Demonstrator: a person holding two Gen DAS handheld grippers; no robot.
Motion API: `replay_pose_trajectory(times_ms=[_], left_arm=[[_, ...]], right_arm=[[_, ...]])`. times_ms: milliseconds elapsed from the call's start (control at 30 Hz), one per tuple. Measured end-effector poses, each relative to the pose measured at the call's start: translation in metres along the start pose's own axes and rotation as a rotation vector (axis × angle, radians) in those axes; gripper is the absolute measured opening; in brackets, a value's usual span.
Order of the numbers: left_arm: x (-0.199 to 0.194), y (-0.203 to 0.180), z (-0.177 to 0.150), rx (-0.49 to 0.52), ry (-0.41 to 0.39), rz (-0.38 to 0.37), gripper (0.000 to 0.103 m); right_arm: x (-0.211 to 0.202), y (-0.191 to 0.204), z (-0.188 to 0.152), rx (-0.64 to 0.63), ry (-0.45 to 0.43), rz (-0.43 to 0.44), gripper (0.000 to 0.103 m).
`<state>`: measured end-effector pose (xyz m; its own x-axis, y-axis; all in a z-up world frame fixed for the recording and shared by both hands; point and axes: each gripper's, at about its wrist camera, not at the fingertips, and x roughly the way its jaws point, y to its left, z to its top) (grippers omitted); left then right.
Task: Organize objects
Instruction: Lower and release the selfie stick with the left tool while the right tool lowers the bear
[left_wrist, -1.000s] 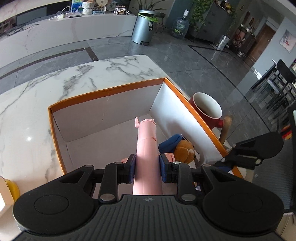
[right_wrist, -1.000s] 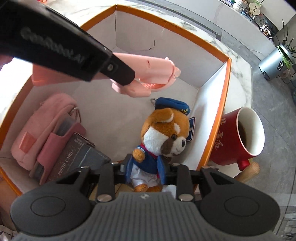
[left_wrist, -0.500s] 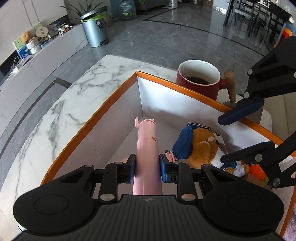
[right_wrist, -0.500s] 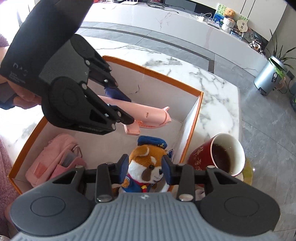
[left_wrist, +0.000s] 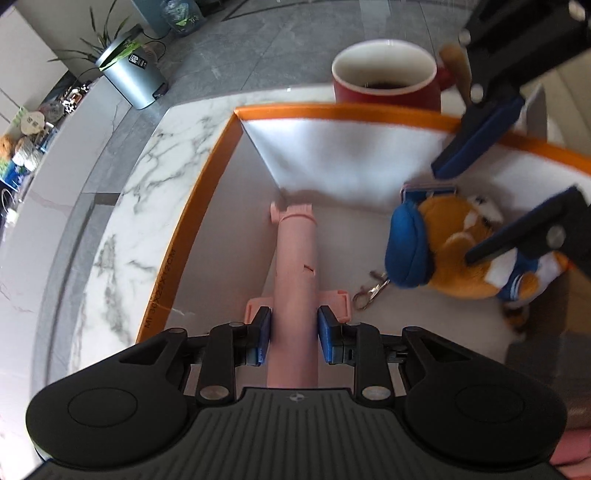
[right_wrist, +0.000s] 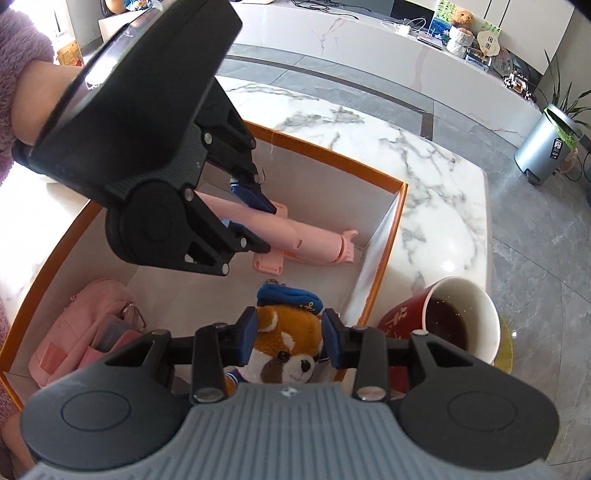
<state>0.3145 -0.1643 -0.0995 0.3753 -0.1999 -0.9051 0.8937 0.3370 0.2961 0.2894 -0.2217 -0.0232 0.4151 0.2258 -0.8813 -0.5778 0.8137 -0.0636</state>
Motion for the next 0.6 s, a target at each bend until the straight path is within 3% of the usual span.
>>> replay_pose_trajectory(times_ms=[167, 267, 467, 600], left_arm=[[0.009, -0.017, -0.007, 0.152, 0.047, 0.080, 0.033], [0.008, -0.019, -0.011, 0.166, 0.047, 0.117, 0.039], [0.006, -0.029, -0.020, 0.235, 0.051, 0.183, 0.042], [-0.003, -0.032, -0.019, 0.201, 0.005, 0.193, 0.042]], right_arm=[[0.002, 0.005, 0.000, -0.009, 0.000, -0.002, 0.040], [0.003, 0.008, -0.001, -0.016, 0.003, -0.006, 0.040], [0.003, 0.012, -0.003, -0.024, 0.017, -0.015, 0.040], [0.001, 0.013, -0.005, -0.020, 0.024, -0.019, 0.040]])
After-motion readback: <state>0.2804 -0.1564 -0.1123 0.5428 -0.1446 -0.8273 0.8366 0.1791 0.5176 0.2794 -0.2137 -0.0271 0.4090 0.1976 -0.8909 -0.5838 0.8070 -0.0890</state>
